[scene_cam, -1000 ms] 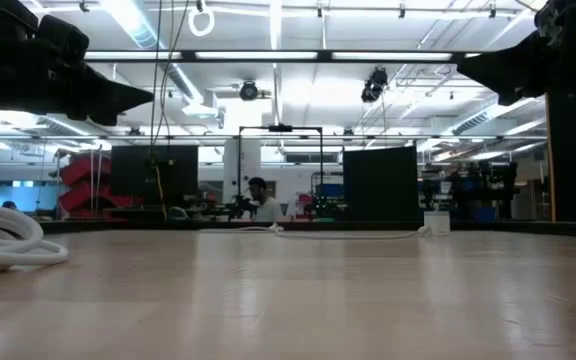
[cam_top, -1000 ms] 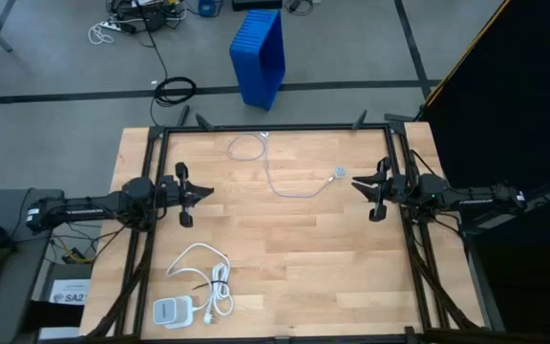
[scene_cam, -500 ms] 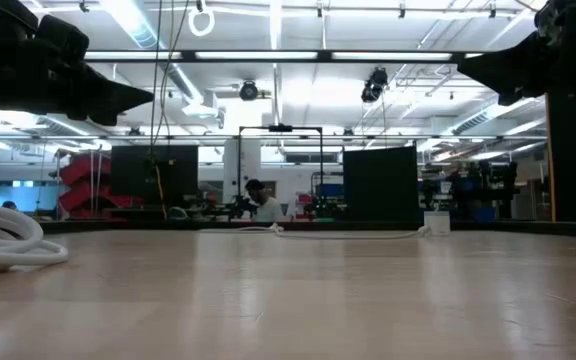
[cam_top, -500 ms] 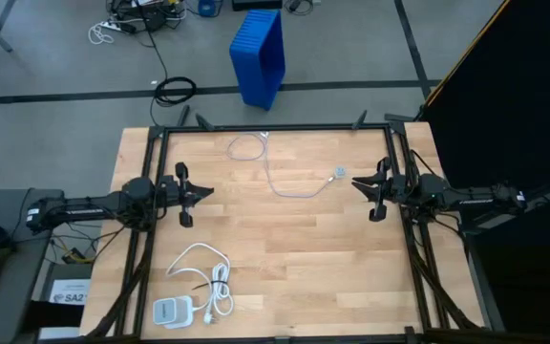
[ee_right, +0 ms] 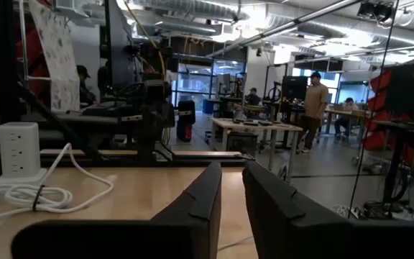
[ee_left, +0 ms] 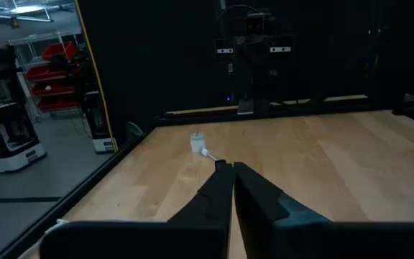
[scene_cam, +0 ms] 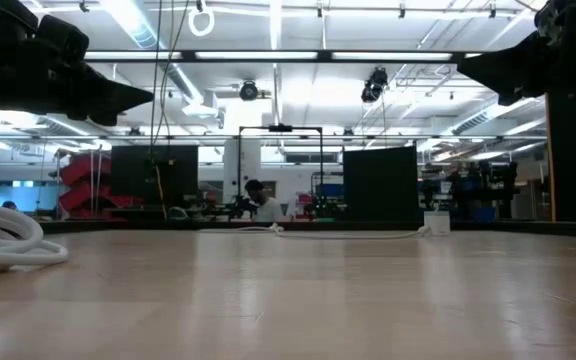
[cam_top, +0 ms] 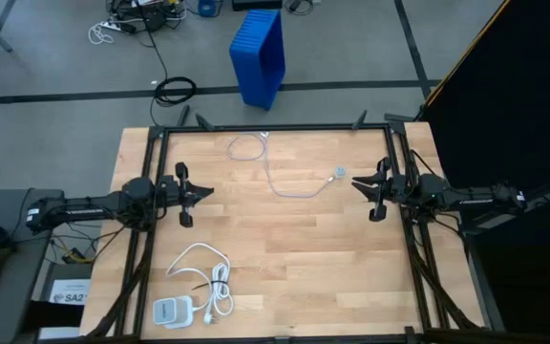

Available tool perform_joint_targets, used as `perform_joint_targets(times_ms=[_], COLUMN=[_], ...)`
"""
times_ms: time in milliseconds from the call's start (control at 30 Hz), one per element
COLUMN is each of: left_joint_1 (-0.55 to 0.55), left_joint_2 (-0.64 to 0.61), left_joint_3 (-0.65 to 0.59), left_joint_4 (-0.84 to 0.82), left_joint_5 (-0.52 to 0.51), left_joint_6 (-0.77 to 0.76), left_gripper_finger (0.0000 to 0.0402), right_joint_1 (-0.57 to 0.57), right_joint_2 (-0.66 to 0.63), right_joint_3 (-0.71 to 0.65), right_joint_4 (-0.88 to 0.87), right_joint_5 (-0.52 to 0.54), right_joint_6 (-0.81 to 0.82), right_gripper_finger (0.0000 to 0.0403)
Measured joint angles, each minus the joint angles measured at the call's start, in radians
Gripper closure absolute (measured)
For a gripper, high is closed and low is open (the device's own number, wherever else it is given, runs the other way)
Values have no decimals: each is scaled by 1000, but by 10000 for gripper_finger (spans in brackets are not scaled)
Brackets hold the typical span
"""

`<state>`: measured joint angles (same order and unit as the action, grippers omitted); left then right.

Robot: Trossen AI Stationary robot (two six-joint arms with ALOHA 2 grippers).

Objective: Plug in charger
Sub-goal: Prepare the white charger cable

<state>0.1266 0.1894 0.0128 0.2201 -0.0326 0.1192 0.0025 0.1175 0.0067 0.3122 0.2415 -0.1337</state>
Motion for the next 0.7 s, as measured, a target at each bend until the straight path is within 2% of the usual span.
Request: perform_joint_targets(times_ms=[467, 533, 700], left_joint_1=[0, 0, 1], left_joint_2=[0, 0, 51], left_joint_3=[0, 0, 48], left_joint_4=[215, 228, 266], left_joint_5=[0, 0, -107], left_joint_6=[3, -41, -46], left_gripper_finger=[401, 401, 397], right_joint_1=[0, 0, 0], right_joint_2=[0, 0, 0], right_joint_3=[0, 0, 0], right_joint_4=[0, 0, 0], right_joint_5=[0, 0, 0], right_joint_6=[0, 0, 0], right_gripper_finger=[361, 364, 371])
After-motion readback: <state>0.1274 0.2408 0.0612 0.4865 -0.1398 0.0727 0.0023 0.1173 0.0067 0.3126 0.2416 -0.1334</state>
